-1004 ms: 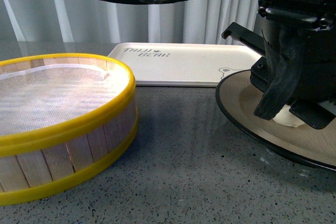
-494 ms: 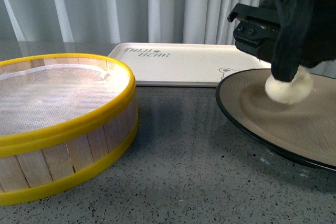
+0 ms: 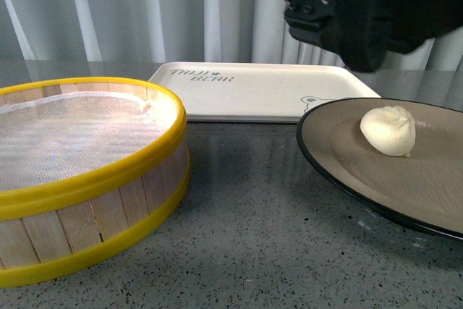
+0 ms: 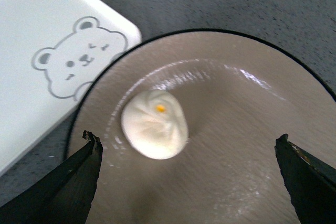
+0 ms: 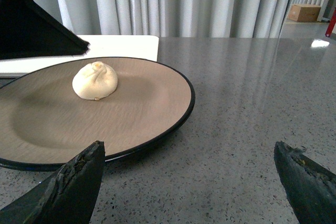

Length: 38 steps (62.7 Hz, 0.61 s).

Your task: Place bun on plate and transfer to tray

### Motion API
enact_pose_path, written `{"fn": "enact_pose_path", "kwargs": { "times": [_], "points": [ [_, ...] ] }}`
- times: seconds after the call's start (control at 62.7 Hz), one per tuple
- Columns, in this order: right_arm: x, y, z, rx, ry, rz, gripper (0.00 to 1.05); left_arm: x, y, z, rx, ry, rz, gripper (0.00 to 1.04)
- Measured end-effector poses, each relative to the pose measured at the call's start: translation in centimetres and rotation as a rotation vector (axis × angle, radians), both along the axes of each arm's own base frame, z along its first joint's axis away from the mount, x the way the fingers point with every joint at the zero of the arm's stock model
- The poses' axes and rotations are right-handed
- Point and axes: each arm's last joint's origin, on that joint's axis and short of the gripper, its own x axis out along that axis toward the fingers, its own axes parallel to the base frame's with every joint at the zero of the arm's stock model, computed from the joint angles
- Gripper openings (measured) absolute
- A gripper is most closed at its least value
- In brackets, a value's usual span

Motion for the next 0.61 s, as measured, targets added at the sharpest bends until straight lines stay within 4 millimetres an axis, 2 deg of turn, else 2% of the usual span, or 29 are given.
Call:
{"fn": "enact_pose_path", "kwargs": {
  "times": [0.096,0.223,0.351,0.43,0.494,0.606],
  "points": [
    [0.0,0.0,0.0,0.000,0.000,0.000,0.96,0.3,3.4,2.1,-0.062,-0.066,0.130,0.98],
    [0.0,0.0,0.0,0.000,0.000,0.000,0.96,-0.3,9.4,4.8,-0.147,-0.135,0.327,0.98],
    [0.0,0.0,0.0,0.000,0.000,0.000,0.96,-2.2,14.5,5.1,-0.168,-0.160,0.457,0.98],
    [0.0,0.0,0.0,0.000,0.000,0.000,0.96,-3.6,16.5,4.9,-0.167,-0.168,0.512,0.98],
    [0.0,0.0,0.0,0.000,0.000,0.001,0.96,-5.1,18.6,4.5,-0.231,-0.312,0.642,0.87],
    [0.0,0.0,0.0,0.000,0.000,-0.002,0.96,-8.5,22.9,2.3,-0.334,-0.440,0.689,0.68]
  ]
}}
